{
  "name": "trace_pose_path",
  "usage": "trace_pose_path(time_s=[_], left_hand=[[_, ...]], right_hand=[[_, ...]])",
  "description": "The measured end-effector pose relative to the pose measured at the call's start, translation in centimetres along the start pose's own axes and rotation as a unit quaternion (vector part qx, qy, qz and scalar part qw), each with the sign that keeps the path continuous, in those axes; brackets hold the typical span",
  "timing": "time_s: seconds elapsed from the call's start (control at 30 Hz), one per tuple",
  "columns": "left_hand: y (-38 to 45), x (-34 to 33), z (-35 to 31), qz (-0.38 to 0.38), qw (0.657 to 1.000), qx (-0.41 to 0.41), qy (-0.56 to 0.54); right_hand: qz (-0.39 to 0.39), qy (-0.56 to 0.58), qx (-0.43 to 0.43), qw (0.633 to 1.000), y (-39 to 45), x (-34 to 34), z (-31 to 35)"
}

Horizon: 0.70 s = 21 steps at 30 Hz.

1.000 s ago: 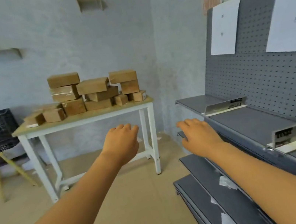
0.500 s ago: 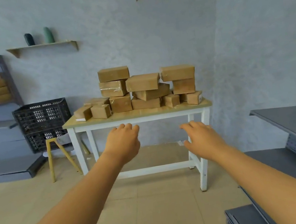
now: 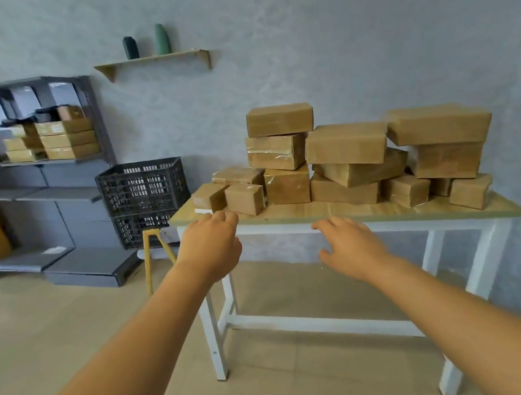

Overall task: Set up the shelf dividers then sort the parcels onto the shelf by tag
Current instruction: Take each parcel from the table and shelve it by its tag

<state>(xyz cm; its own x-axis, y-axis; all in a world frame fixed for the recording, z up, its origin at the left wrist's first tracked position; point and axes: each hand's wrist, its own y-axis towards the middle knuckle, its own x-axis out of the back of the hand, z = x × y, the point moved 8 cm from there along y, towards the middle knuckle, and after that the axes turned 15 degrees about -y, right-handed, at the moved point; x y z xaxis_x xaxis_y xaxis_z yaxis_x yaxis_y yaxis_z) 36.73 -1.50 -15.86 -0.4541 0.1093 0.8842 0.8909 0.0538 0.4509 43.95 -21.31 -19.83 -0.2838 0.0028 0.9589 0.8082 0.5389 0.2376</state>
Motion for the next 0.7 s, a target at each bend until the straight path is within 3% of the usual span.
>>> trace_pose_path(time_s=[0.33,0.7], left_hand=[[15.0,-5.9,12.5,0.011,0.999,-0.044,0.023],[33.7,-12.1,10.5,-0.012,0.994,-0.105,-0.040]], right_hand=[[-0.013,-0.007,-0.037,0.999,18.1,-2.9,2.5],[-0.045,0.027,-0.102,0.993,32.1,-3.5,-7.1]])
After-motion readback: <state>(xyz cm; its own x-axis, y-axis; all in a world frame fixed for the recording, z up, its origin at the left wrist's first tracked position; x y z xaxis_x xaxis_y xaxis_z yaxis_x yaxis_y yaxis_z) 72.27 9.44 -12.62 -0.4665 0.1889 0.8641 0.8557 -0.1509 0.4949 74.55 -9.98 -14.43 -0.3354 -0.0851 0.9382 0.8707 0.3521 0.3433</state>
